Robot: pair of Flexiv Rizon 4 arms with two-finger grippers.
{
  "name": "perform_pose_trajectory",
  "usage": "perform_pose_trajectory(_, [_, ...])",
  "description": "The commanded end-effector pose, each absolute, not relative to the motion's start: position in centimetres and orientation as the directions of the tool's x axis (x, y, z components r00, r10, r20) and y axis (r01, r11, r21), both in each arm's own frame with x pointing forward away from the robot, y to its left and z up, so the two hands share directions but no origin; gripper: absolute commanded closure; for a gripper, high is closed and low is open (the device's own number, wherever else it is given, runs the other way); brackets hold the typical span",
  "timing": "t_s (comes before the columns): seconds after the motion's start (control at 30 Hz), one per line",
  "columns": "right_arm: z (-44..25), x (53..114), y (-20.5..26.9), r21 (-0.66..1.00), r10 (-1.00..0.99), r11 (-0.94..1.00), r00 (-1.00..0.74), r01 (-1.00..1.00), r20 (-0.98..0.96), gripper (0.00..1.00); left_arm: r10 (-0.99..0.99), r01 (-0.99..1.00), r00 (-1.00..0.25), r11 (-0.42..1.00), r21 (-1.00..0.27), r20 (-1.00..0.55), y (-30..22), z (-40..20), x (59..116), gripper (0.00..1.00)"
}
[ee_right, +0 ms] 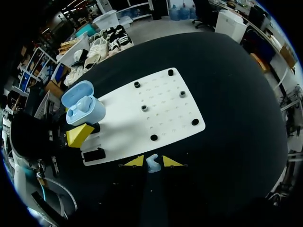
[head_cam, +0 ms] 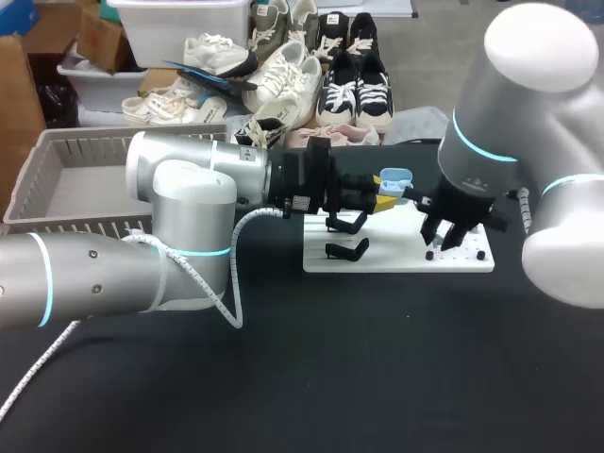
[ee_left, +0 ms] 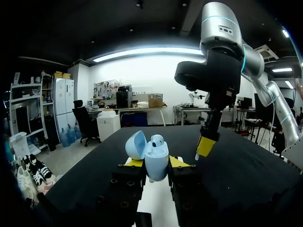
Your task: Pick up each earbud case from the left stands, insert the matching earbuds, close the lid, and place the case in the box.
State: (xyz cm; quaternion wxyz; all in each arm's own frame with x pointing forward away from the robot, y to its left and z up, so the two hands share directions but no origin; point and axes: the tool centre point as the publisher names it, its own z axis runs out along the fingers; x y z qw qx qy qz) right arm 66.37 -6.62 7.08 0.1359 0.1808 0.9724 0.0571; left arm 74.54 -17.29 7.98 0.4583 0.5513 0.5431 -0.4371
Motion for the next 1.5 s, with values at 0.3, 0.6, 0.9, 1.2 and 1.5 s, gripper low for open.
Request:
perform_pose_trajectory(0.3, [8.5,64.9,-9.3,0.162,0.306,0.948,-0.923,0.273,-0.234,1.0,0.197,0.999,0.029,0.013,0.032,-0.98,-17.3,8.0,74.5,1.0])
perform_pose_trajectory(0.6, [9.9,65.3,-8.8,0.141,0.183,0.978,-0.955,0.153,-0.234,1.0,0.197,0.999,0.029,0.013,0.032,-0.98,-17.3,8.0,74.5,1.0])
perform_pose_trajectory(0.9, [11.6,66.4,-5.9,0.176,-0.008,0.983,-0.973,-0.05,-0.232,1.0,0.197,0.999,0.029,0.013,0.032,-0.98,-17.3,8.0,74.5,1.0])
perform_pose_trajectory(1.2, [13.6,68.0,-2.1,0.182,-0.114,0.969,-0.957,-0.166,-0.267,1.0,0.197,0.999,0.029,0.013,0.032,-0.98,-17.3,8.0,74.5,1.0])
perform_pose_trajectory(1.5, [15.3,69.9,-0.5,0.212,-0.116,0.959,-0.941,-0.189,-0.317,1.0,0.197,0.999,0.029,0.013,0.032,-0.98,-17.3,8.0,74.5,1.0])
